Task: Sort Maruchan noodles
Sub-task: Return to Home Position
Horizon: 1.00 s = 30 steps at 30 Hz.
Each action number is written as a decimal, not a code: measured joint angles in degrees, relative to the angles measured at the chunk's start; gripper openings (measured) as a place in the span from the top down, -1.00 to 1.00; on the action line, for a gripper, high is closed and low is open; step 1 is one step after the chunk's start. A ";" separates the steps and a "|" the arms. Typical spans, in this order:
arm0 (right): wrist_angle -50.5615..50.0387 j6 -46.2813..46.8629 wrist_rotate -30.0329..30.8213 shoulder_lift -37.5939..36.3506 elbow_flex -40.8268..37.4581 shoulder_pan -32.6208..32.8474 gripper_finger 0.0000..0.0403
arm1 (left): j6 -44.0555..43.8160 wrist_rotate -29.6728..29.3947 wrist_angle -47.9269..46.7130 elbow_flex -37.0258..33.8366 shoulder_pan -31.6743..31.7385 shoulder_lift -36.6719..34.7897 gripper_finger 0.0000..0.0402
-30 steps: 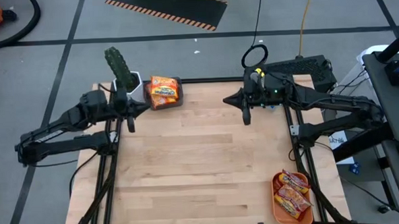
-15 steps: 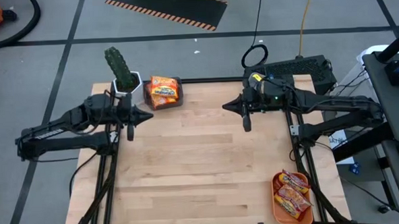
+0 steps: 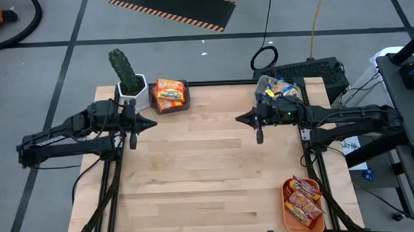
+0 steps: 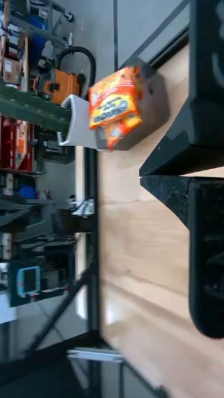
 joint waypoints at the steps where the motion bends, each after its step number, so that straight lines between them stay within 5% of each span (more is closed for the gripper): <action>1: 0.32 -0.86 0.01 -0.80 -1.49 0.00 1.00 | -0.18 0.49 1.28 -1.41 0.03 -0.28 0.99; 16: 14.96 0.37 -0.07 -13.11 -25.02 0.00 1.00 | -7.19 2.42 28.40 -23.42 -1.27 -1.31 1.00; 30: 20.46 -1.43 -0.06 -15.64 -32.43 0.00 1.00 | -9.90 -0.86 47.61 -38.17 -3.39 -1.31 1.00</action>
